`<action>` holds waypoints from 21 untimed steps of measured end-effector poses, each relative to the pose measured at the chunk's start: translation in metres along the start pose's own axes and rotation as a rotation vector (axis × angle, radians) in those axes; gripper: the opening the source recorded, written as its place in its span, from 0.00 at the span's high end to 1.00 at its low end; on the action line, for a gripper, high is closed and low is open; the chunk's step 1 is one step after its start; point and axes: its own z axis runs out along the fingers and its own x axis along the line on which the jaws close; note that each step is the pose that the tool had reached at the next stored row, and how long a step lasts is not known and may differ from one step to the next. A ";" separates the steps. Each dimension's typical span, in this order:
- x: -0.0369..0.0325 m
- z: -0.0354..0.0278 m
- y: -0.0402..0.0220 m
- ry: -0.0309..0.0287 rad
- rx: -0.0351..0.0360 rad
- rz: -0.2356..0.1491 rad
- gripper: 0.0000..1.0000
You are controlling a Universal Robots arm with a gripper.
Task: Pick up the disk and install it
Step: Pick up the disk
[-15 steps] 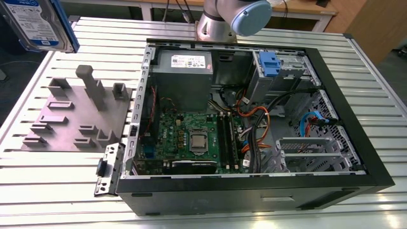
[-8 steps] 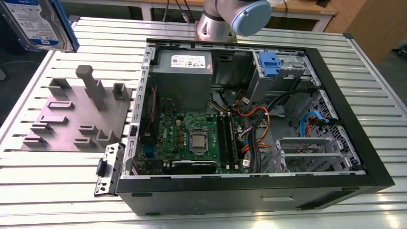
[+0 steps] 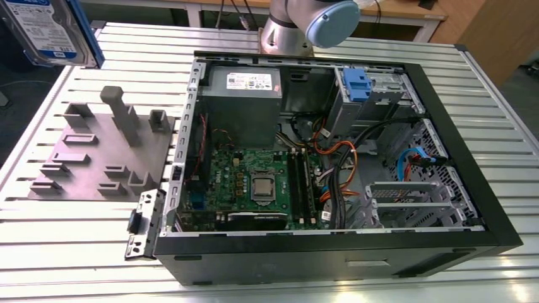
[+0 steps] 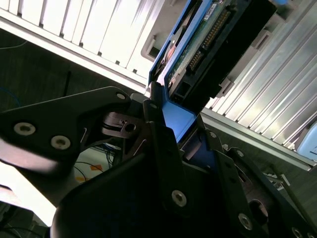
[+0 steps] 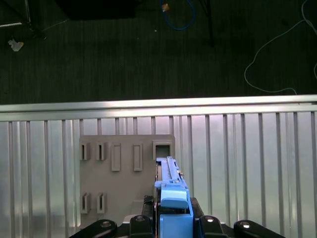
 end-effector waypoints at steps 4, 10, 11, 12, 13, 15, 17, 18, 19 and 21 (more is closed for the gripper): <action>0.0000 -0.0016 0.0000 0.0000 0.0000 0.000 0.64; -0.0001 -0.0044 0.0000 0.0000 0.0000 0.000 0.64; -0.0001 -0.0049 0.0000 0.0000 0.0001 0.000 0.64; -0.0001 -0.0055 0.0000 0.0000 0.0000 0.000 0.64; -0.0001 -0.0061 0.0000 0.0000 0.0000 0.000 0.64; -0.0001 -0.0068 0.0000 0.0000 0.0000 0.000 0.64; -0.0001 -0.0072 0.0000 0.0000 0.0000 0.000 0.64; -0.0001 -0.0074 0.0000 0.0000 0.0001 0.000 0.64; -0.0001 -0.0079 0.0000 0.0000 0.0001 0.000 0.64; -0.0001 -0.0080 0.0000 0.0000 0.0001 0.000 0.64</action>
